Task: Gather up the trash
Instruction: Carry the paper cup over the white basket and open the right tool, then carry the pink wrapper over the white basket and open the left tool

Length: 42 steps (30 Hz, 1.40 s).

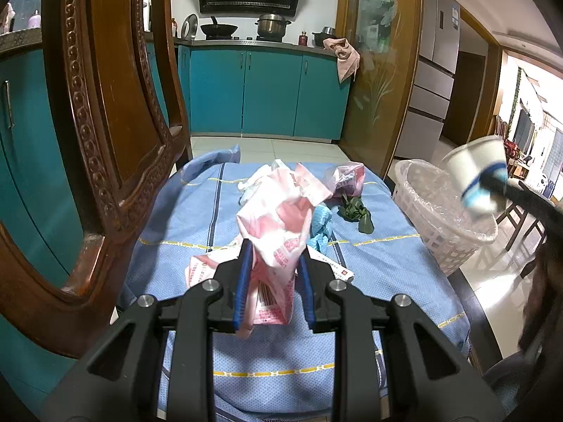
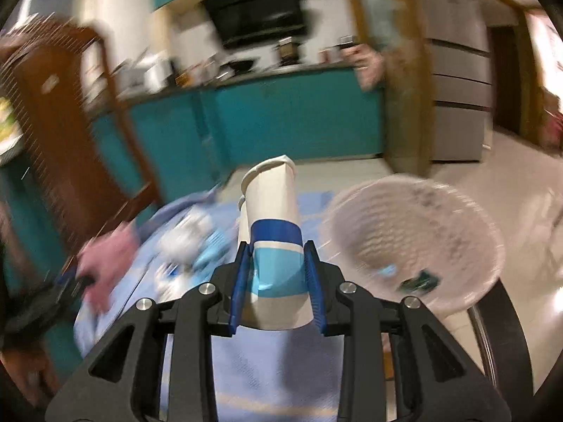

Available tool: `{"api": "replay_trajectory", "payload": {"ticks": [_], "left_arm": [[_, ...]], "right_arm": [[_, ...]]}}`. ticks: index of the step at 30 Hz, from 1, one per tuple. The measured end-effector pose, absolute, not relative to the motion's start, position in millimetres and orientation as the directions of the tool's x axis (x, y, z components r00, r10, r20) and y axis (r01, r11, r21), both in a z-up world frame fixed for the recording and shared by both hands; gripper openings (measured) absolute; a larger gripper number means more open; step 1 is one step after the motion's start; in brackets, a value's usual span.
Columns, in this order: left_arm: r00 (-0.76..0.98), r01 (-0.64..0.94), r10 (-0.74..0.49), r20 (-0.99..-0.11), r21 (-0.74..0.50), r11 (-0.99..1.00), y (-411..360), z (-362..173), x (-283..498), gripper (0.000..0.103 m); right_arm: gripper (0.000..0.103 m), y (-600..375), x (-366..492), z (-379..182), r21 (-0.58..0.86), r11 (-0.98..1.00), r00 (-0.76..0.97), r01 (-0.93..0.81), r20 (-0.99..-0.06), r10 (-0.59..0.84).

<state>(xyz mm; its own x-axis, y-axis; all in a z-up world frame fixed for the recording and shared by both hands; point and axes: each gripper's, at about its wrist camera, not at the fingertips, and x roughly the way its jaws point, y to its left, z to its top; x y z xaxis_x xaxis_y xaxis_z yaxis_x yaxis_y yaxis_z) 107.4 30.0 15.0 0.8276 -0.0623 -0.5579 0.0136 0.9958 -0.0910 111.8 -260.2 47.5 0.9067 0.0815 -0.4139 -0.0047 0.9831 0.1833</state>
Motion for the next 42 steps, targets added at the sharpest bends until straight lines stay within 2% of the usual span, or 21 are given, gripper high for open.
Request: {"api": "replay_trajectory", "payload": {"ticks": [6, 7, 8, 10, 11, 12, 14, 17, 20, 24, 30, 32, 33, 34, 35, 36, 38, 42], "left_arm": [[0.825, 0.009, -0.055, -0.563, -0.084, 0.996, 27.6, 12.5, 108.6, 0.026], [0.825, 0.009, -0.055, -0.563, -0.083, 0.997, 27.4, 13.4, 108.4, 0.026], [0.824, 0.009, -0.054, -0.564, -0.082, 0.997, 27.0, 12.9, 108.6, 0.026], [0.823, 0.008, -0.053, -0.566, -0.081, 0.997, 26.9, 12.4, 109.3, 0.026], [0.822, 0.009, -0.052, -0.567, -0.080, 0.997, 26.5, 12.1, 109.3, 0.026], [0.821, 0.009, -0.050, -0.568, -0.075, 0.997, 25.3, 11.3, 109.3, 0.026], [0.822, 0.014, -0.052, -0.567, -0.071, 0.997, 23.5, 11.9, 109.0, 0.026], [0.831, 0.046, -0.076, -0.551, -0.068, 0.997, 15.3, 14.0, 106.7, 0.026], [0.827, 0.087, -0.112, -0.551, -0.073, 0.994, 2.2, 18.0, 108.5, 0.026], [0.806, 0.206, -0.246, -0.538, -0.135, 0.969, -40.2, 38.2, 122.2, 0.026], [0.750, 0.378, -0.442, -0.492, -0.230, 0.897, -134.4, 80.0, 189.6, 0.027], [0.705, 0.432, -0.507, -0.496, -0.266, 0.861, -164.5, 85.8, 215.7, 0.035], [0.683, 0.447, -0.531, -0.502, -0.287, 0.847, -178.7, 85.7, 231.4, 0.050], [0.682, 0.438, -0.526, -0.508, -0.293, 0.850, -186.3, 84.3, 241.8, 0.071], [0.686, 0.421, -0.513, -0.516, -0.294, 0.858, -190.9, 81.4, 250.6, 0.080], [0.691, 0.394, -0.491, -0.530, -0.293, 0.871, -192.1, 76.4, 258.2, 0.084], [0.695, 0.349, -0.451, -0.560, -0.285, 0.893, -181.2, 66.6, 260.6, 0.084], [0.740, 0.289, -0.373, -0.559, -0.237, 0.928, -129.7, 61.0, 226.9, 0.089]], "right_arm": [[0.034, -317.3, 153.2, 37.7, 0.226, 0.954, 0.905, 0.196, -0.415, -0.087], [0.039, -322.2, 159.8, 31.8, 0.224, 0.951, 0.892, 0.211, -0.441, -0.094], [0.051, -324.9, 163.0, 26.5, 0.222, 0.950, 0.882, 0.220, -0.462, -0.096], [0.058, -324.2, 160.9, 22.7, 0.231, 0.949, 0.877, 0.212, -0.474, -0.080], [0.062, -323.1, 154.6, 24.0, 0.239, 0.950, 0.882, 0.199, -0.466, -0.068], [0.073, -322.6, 148.9, 25.7, 0.248, 0.949, 0.888, 0.196, -0.455, -0.065], [0.081, -326.7, 131.6, 31.7, 0.303, 0.930, 0.908, 0.207, -0.412, -0.068], [0.087, -338.7, 98.5, 38.9, 0.445, 0.868, 0.939, 0.221, -0.337, -0.066], [0.090, -343.4, 77.0, 41.4, 0.484, 0.843, 0.954, 0.236, -0.281, -0.106], [0.090, -347.7, 64.8, 43.2, 0.512, 0.823, 0.961, 0.245, -0.240, -0.137], [0.090, -357.1, 52.8, 45.4, 0.538, 0.799, 0.962, 0.270, -0.195, -0.194], [0.090, -357.4, 51.2, 46.5, 0.535, 0.800, 0.962, 0.271, -0.185, -0.202], [0.090, -358.7, 51.1, 46.9, 0.536, 0.800, 0.962, 0.270, -0.184, -0.202], [0.090, -358.5, 51.9, 46.6, 0.535, 0.801, 0.962, 0.270, -0.188, -0.199], [0.090, -358.6, 52.9, 46.5, 0.531, 0.803, 0.961, 0.271, -0.194, -0.196], [0.090, -358.4, 52.6, 46.4, 0.530, 0.804, 0.962, 0.270, -0.194, -0.195], [0.090, -357.3, 52.4, 47.5, 0.517, 0.815, 0.963, 0.261, -0.194, -0.186], [0.090, -345.9, 58.5, 46.5, 0.481, 0.847, 0.967, 0.226, -0.212, -0.138]]}}
